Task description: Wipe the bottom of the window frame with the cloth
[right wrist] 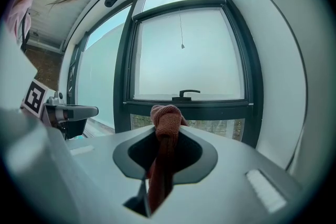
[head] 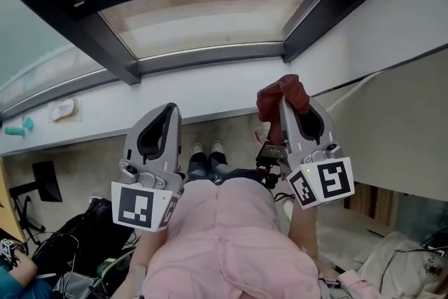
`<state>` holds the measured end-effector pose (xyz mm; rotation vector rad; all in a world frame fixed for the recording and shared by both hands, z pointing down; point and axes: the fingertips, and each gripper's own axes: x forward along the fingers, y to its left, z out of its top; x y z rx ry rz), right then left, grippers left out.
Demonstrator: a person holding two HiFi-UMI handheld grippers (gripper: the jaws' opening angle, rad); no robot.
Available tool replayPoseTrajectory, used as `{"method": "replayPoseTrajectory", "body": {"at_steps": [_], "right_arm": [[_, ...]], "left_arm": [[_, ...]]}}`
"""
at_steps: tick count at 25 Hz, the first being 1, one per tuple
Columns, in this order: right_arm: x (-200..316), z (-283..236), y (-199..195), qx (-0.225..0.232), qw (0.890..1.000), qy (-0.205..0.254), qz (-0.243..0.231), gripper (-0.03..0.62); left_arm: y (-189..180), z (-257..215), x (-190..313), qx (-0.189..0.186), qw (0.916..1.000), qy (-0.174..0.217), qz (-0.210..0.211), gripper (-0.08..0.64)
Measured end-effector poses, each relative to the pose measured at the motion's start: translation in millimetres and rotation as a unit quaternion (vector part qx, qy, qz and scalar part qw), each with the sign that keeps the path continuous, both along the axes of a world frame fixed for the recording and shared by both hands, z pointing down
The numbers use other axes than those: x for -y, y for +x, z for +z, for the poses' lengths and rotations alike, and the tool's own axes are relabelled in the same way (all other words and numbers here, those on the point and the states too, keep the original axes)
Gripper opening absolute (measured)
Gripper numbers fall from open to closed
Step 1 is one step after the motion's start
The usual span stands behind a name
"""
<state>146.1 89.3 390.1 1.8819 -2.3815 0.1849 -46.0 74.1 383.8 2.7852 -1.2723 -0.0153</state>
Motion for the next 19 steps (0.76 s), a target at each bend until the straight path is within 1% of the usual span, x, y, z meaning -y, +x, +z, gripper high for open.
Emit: {"method": "replayPoseTrajectory", "body": {"at_steps": [9, 19], "right_arm": [[-5, 2, 20, -0.006, 0.999, -0.006, 0.032, 0.067], [-3, 0, 22, -0.009, 0.999, -0.005, 0.033, 0.066]], "left_arm": [[7, 0, 4, -0.002, 0.9999, 0.001, 0.014, -0.002], [11, 1, 6, -0.003, 0.9998, 0.001, 0.02, -0.002]]}}
